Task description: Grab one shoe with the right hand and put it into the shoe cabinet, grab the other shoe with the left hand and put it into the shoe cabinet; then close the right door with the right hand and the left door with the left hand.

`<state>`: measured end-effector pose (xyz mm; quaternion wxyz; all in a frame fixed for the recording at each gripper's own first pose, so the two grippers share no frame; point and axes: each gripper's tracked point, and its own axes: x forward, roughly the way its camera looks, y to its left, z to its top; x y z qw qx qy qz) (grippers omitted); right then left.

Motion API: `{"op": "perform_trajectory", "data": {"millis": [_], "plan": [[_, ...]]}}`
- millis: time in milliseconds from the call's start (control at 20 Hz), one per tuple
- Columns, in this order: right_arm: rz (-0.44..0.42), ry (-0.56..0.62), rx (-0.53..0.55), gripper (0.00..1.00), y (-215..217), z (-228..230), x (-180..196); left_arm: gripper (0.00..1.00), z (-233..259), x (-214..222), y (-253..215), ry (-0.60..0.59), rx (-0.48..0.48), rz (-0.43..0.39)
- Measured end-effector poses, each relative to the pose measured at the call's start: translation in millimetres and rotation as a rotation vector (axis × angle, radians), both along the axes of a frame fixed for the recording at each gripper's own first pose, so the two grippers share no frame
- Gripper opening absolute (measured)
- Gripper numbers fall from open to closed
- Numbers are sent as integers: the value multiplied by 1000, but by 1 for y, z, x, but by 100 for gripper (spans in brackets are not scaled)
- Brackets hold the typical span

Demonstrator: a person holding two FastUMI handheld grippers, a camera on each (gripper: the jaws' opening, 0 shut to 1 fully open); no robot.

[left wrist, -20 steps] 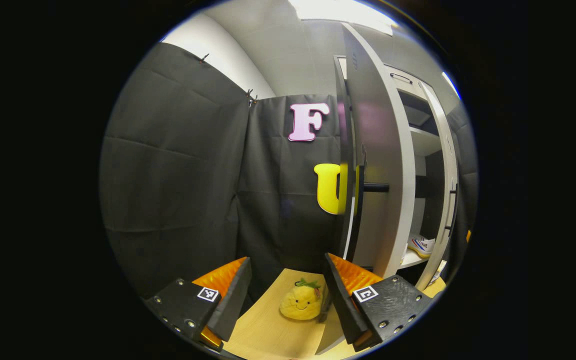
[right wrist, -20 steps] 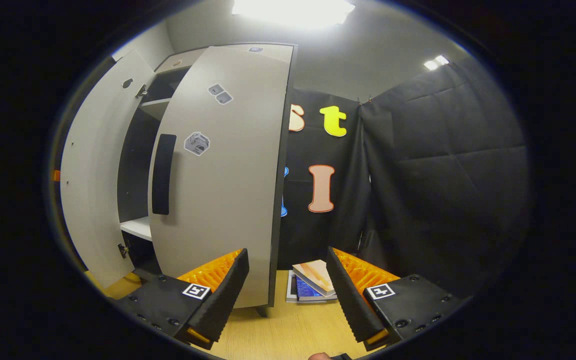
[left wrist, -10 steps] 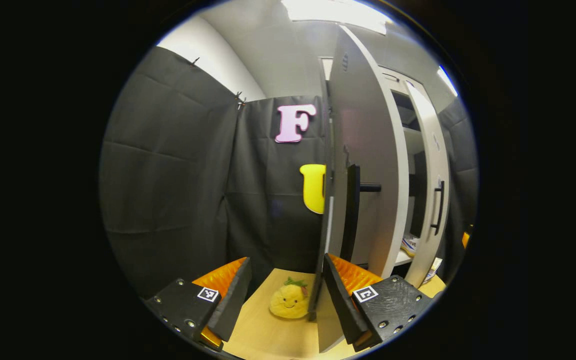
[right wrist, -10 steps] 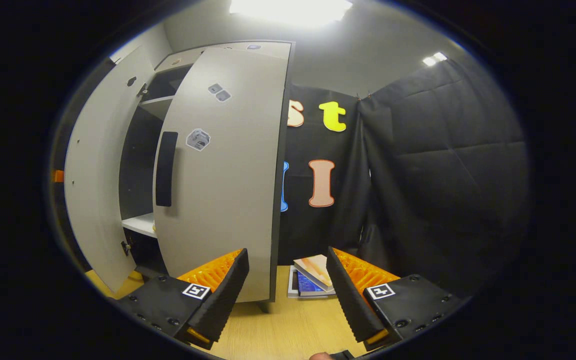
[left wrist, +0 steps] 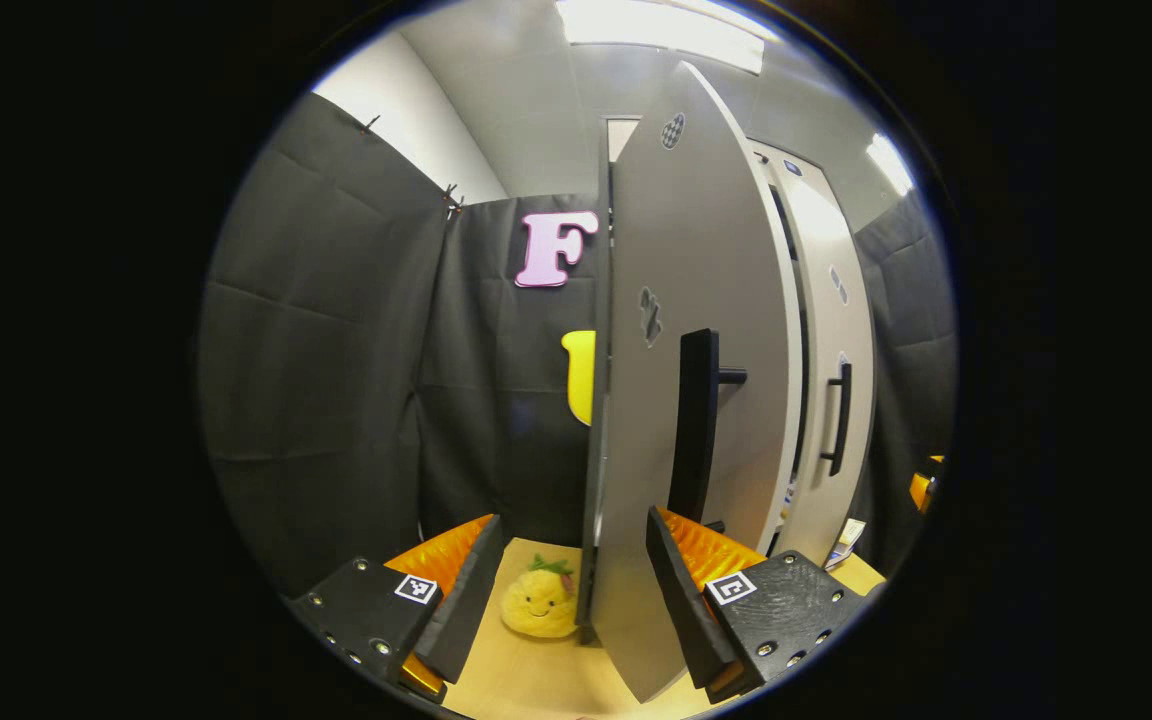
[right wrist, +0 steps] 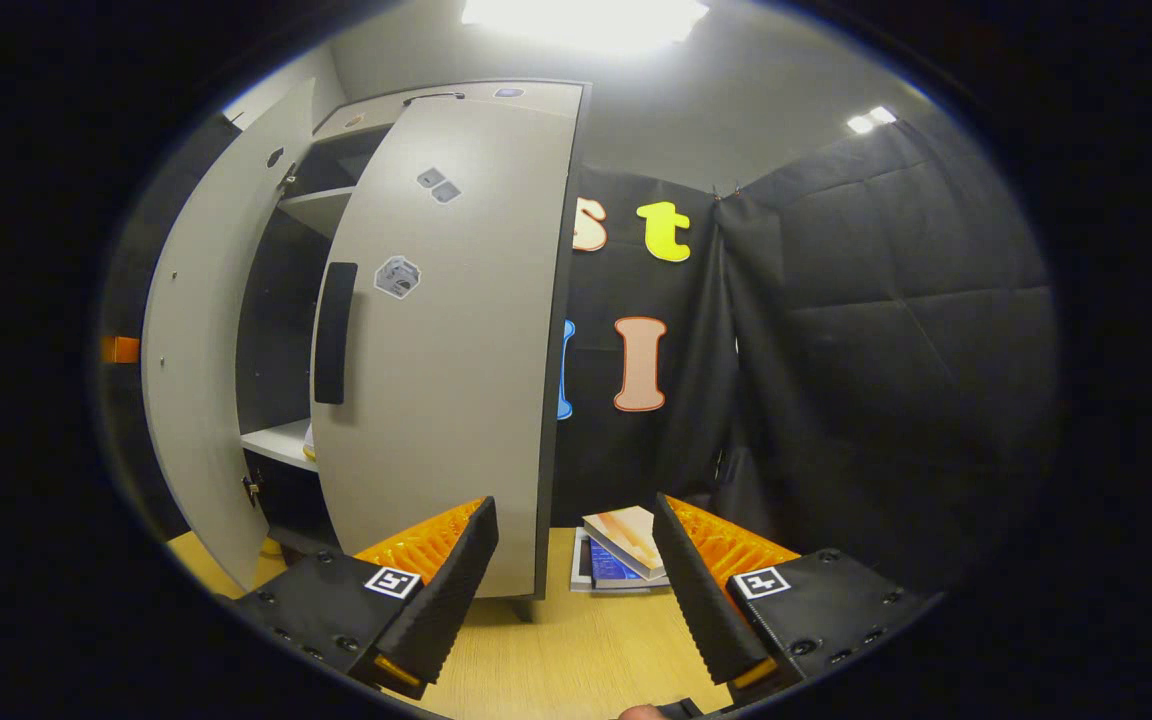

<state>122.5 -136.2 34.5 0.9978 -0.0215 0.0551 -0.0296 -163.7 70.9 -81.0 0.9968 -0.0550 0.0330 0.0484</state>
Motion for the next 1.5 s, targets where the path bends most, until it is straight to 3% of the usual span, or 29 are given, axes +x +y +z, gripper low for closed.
{"op": "perform_trajectory", "data": {"millis": [200,250,350,650,850,1500], "plan": [[1,7,4,97,1,-2,1,80,-3,13,-30,1,-14,-43],[0,6,1,98,1,-1,0,76,-5,18,-35,4,-17,-50],[-2,4,-10,98,0,-1,1,80,-9,29,-49,9,-23,-71],[-23,14,-14,97,-10,-4,-2,80,-22,60,-102,31,-39,-156],[-33,14,-28,97,-16,-5,-4,76,-21,73,-120,30,-18,-159],[9,1,6,98,-1,-2,-5,78,-23,82,-136,41,-12,-160]]}}
